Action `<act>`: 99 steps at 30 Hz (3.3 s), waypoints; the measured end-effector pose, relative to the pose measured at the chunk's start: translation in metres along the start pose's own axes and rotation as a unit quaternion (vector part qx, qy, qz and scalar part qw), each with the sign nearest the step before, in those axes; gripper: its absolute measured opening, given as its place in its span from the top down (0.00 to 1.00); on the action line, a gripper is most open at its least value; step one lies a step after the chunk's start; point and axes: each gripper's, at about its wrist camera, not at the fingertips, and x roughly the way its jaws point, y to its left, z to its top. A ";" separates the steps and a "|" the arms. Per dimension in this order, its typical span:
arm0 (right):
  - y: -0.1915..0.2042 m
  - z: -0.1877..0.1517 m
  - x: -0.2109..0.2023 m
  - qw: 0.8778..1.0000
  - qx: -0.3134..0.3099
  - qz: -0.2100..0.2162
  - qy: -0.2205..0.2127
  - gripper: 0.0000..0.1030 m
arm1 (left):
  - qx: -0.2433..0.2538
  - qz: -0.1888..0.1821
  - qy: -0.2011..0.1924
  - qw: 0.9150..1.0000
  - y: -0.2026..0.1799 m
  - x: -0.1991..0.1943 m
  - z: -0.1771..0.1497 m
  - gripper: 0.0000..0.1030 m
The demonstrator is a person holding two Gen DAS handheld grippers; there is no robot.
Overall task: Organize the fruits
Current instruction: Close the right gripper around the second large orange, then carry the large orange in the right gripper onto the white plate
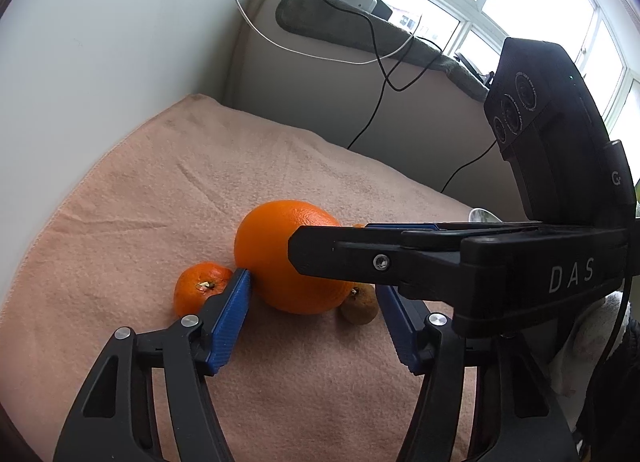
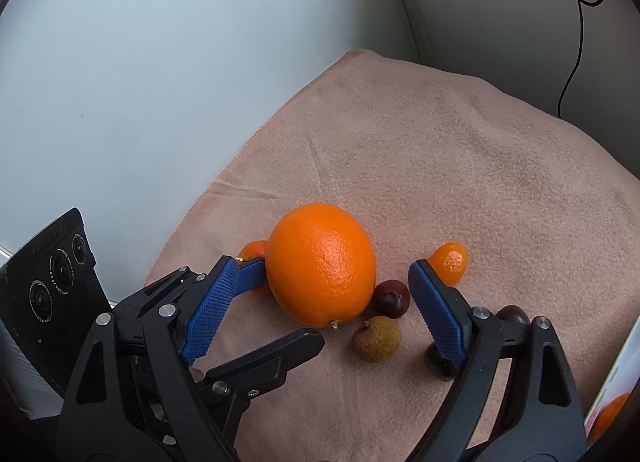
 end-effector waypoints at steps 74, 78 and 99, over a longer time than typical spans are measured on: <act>-0.090 -0.055 -0.146 0.991 0.076 -0.051 -0.096 0.37 | 0.108 -0.058 -0.020 0.992 -0.144 0.030 0.012 0.43; -0.099 -0.061 -0.156 0.990 0.084 -0.055 -0.101 0.37 | 0.116 -0.065 -0.015 0.991 -0.155 0.036 0.013 0.43; -0.136 -0.080 -0.180 0.985 0.117 -0.072 -0.101 0.37 | 0.136 -0.084 0.015 0.987 -0.186 0.068 0.012 0.43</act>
